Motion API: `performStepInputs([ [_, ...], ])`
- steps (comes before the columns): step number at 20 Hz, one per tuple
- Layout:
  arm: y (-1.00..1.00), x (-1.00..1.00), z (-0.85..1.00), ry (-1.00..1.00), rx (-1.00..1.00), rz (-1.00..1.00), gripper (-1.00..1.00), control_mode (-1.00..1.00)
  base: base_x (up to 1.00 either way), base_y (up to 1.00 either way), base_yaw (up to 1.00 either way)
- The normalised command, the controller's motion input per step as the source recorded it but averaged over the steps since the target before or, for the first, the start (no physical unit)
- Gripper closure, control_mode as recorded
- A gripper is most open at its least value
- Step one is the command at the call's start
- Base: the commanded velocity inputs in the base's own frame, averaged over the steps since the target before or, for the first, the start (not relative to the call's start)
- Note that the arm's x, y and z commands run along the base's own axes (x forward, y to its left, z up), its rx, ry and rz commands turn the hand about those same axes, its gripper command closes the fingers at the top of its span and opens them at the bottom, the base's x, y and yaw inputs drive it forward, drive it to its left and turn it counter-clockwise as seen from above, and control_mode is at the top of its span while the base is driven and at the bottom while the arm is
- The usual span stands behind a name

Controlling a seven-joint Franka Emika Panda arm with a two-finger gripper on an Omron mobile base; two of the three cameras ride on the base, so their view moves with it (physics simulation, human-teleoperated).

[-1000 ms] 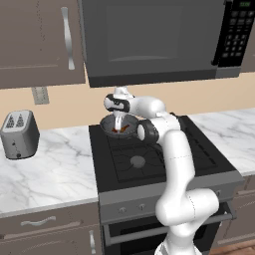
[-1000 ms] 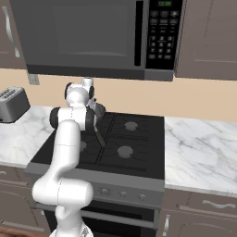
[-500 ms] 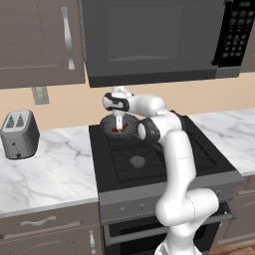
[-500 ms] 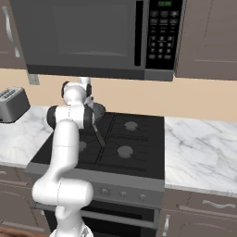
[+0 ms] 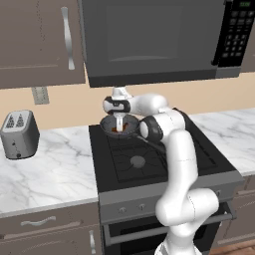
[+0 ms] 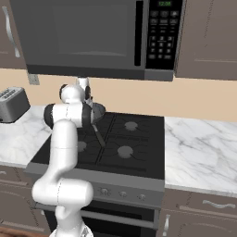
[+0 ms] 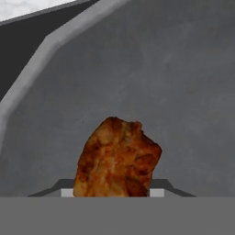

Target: Take the chicken drumsticks from the pan and place one on each plate on the dining counter.

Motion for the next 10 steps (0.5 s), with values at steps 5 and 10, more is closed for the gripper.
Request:
performStepInputs([
  [5, 0.02, 0.0, 0.14, -0.08, 0.0, 0.0, 1.0, -1.0, 0.0, 0.0, 0.0],
  [10, 0.01, 0.02, 0.17, -0.06, 0.0, 0.0, 1.0, -1.0, 0.0, 0.0, 0.0],
])
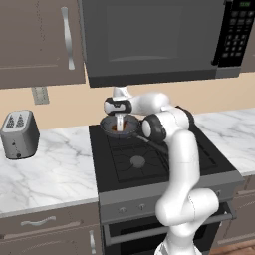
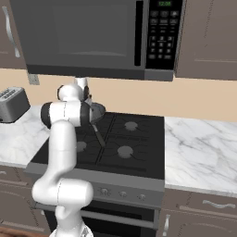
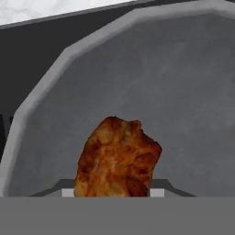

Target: Take the chicken drumsticks from the pan and place one on each plate on the dining counter.

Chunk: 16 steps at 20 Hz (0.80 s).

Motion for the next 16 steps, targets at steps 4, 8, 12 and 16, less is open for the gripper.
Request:
performStepInputs([
  [4, 0.02, 0.05, 0.12, -0.07, 0.0, 0.0, 1.0, -1.0, 0.0, 0.0, 0.0],
  [8, 0.02, -0.11, 0.01, -0.24, 0.0, 0.0, 1.0, -1.0, 0.0, 0.0, 0.0],
  [12, 0.01, -0.08, 0.01, -0.39, -0.02, 0.0, 1.0, -1.0, 0.0, 0.0, 0.0],
  [16, 0.03, 0.01, 0.03, -0.24, 0.0, 0.0, 1.0, -1.0, 0.0, 0.0, 0.0],
])
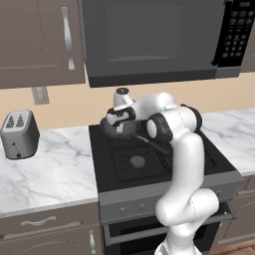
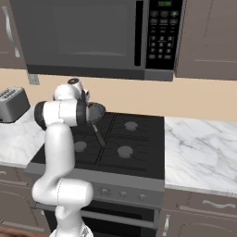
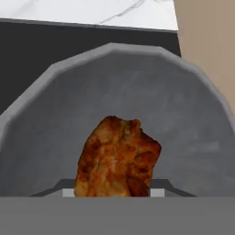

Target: Take the chicken drumsticks from the pan and place one on each plate on the dining counter.

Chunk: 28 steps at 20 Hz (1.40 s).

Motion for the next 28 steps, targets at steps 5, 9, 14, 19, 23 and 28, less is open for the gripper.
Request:
performStepInputs([
  [5, 0.03, 0.0, 0.18, -0.22, 0.0, 0.0, 1.0, -1.0, 0.0, 0.0, 0.0],
  [9, 0.02, -0.02, 0.43, -0.03, 0.05, 0.0, 1.0, -1.0, 0.0, 0.0, 0.0],
  [14, 0.03, -0.3, 0.36, 0.0, 0.06, 0.0, 1.0, -1.0, 0.0, 0.0, 0.0],
  [19, 0.0, -0.54, 0.27, -0.11, 0.0, 0.0, 1.0, -1.0, 0.0, 0.0, 0.0],
  [23, 0.0, -0.53, 0.17, -0.22, 0.0, 0.0, 1.0, -1.0, 0.0, 0.0, 0.0],
  [28, 0.0, -0.62, 0.28, -0.16, 0.01, 0.0, 1.0, -1.0, 0.0, 0.0, 0.0],
])
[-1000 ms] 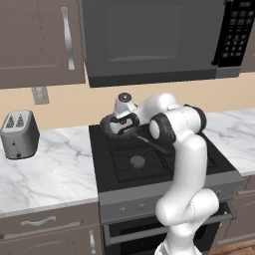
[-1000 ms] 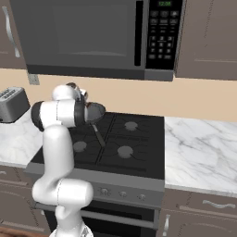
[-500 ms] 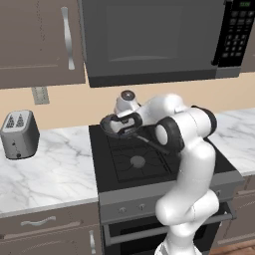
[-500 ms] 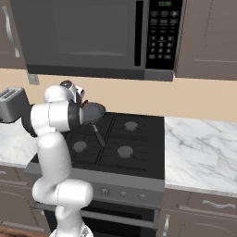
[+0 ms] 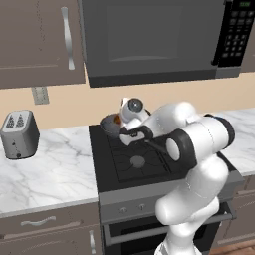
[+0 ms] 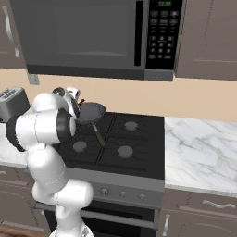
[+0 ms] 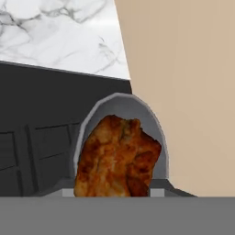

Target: Take the chicken drumsticks from the pan and place one on each plate on the dining counter.

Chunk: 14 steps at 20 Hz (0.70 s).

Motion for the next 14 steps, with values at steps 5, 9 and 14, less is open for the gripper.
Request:
performStepInputs([
  [5, 0.0, -0.62, 0.58, 0.0, 0.1, 0.0, 1.0, -1.0, 0.0, 0.0, 0.0],
  [9, -0.02, -0.77, 0.52, 0.0, 0.12, 0.0, 1.0, -1.0, 0.0, 0.0, 0.0],
  [14, -0.08, -0.95, 0.4, 0.0, 0.12, -0.02, 1.0, -1.0, 0.0, 0.0, 0.0],
])
